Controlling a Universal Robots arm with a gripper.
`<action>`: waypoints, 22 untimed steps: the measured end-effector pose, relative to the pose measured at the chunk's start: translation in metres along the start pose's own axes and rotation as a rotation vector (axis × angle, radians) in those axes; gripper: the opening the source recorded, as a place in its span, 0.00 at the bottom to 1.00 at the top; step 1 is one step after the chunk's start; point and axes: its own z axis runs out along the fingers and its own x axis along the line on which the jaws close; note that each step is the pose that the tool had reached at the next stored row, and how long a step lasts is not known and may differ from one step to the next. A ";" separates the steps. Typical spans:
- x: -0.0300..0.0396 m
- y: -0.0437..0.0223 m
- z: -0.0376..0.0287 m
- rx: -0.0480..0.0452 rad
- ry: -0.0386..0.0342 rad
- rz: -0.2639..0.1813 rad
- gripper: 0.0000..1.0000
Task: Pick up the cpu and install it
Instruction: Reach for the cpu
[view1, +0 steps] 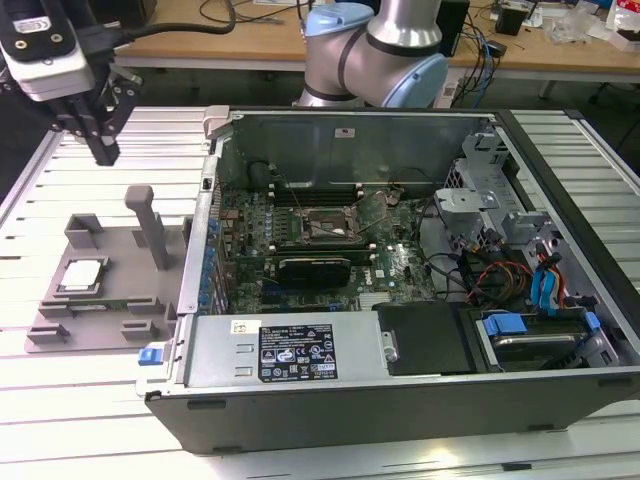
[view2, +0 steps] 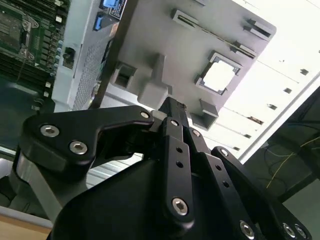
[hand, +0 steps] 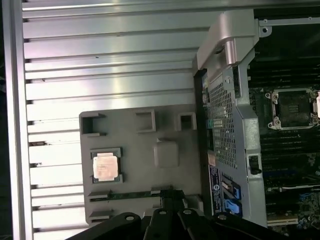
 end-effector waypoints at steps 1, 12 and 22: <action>0.0056 -0.0004 -0.0001 0.0000 -0.0001 0.000 0.11; 0.0522 -0.0039 -0.0010 -0.0001 -0.0016 0.000 0.11; 0.0582 -0.0056 0.0267 -0.0001 -0.0015 0.000 0.11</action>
